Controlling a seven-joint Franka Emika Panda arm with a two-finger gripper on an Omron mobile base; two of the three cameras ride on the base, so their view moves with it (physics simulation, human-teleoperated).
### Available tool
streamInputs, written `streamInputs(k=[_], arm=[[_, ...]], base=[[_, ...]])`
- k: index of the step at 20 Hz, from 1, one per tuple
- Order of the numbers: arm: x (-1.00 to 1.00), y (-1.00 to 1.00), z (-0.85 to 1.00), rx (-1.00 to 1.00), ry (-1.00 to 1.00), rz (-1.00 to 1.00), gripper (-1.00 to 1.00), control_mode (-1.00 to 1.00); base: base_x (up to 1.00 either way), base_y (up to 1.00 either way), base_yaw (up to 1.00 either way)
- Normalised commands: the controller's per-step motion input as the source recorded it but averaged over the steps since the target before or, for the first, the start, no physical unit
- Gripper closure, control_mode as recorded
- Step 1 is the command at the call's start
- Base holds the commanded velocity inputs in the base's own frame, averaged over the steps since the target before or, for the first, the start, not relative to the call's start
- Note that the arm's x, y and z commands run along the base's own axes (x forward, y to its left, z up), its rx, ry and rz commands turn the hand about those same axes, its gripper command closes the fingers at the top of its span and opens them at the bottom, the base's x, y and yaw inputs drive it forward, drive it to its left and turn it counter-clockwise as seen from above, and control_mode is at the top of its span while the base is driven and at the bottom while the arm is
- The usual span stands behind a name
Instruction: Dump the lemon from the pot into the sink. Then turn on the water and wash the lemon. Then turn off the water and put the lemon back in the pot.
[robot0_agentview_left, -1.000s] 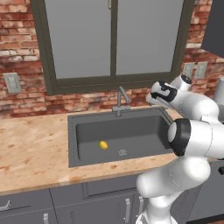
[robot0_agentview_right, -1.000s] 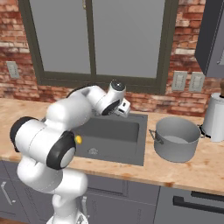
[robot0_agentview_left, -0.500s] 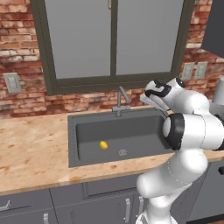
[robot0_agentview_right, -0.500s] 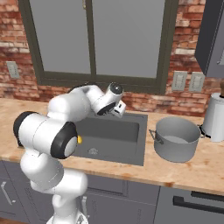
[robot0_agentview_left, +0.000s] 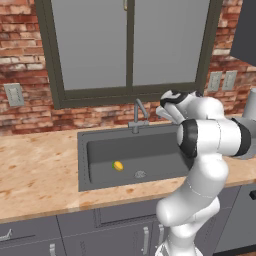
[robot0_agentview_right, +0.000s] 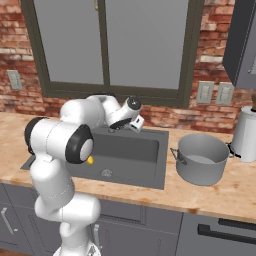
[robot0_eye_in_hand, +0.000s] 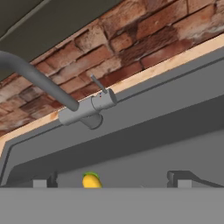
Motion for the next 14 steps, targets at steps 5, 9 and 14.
streamInputs(k=[5,9,14], arm=[[0.1,0.0,-0.13,0.0,-0.05,0.0,-1.0,-1.0],[0.21,0.01,-0.12,0.0,-0.04,0.0,-1.0,-1.0],[0.26,0.08,-0.07,0.02,-0.04,0.0,-1.0,-1.0]], base=[[0.0,0.0,0.0],[0.0,0.0,0.0],[0.0,0.0,0.0]])
